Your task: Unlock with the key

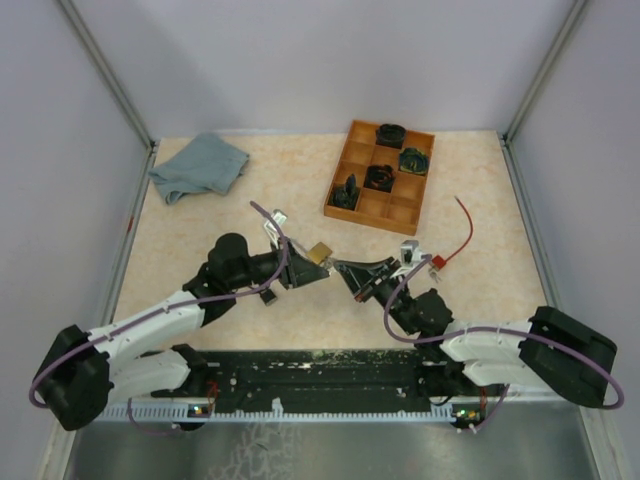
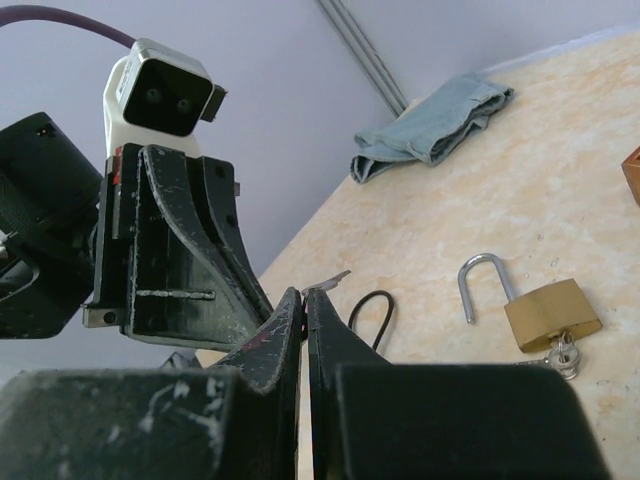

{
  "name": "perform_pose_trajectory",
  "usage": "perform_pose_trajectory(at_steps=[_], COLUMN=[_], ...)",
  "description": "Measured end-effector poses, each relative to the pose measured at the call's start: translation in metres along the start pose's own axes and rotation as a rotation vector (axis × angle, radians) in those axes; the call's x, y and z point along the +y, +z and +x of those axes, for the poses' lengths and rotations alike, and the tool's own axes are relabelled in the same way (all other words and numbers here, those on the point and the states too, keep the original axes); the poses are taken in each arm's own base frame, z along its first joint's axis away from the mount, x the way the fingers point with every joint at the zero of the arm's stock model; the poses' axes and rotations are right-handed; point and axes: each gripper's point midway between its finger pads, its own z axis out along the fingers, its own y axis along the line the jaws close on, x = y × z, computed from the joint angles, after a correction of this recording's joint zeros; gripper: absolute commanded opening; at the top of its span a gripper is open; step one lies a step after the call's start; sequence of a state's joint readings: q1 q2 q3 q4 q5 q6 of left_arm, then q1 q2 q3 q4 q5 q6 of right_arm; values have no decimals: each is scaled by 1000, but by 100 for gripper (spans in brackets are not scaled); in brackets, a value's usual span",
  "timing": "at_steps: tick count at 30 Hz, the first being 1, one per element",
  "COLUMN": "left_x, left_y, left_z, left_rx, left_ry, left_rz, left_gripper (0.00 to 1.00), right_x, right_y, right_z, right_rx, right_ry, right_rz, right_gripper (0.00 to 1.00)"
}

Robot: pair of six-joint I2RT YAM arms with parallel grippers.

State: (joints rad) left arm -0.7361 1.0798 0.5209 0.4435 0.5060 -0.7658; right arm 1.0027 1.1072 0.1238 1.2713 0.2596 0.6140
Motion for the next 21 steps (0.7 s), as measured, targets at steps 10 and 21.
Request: perform_pose_trajectory(at_steps=[10, 21], left_x=[-1, -4], left_y=[-2, -11], left_z=[2, -20], left_rx=[-2, 54], left_ry=[2, 95], left_rz=[6, -149], left_gripper=[0, 0], right_x=[1, 2], right_y=[-1, -23], right_z=[2, -1], right_rx=[-1, 87], right_ry=[2, -322], right_rz=[-17, -82], right_gripper=[17, 52])
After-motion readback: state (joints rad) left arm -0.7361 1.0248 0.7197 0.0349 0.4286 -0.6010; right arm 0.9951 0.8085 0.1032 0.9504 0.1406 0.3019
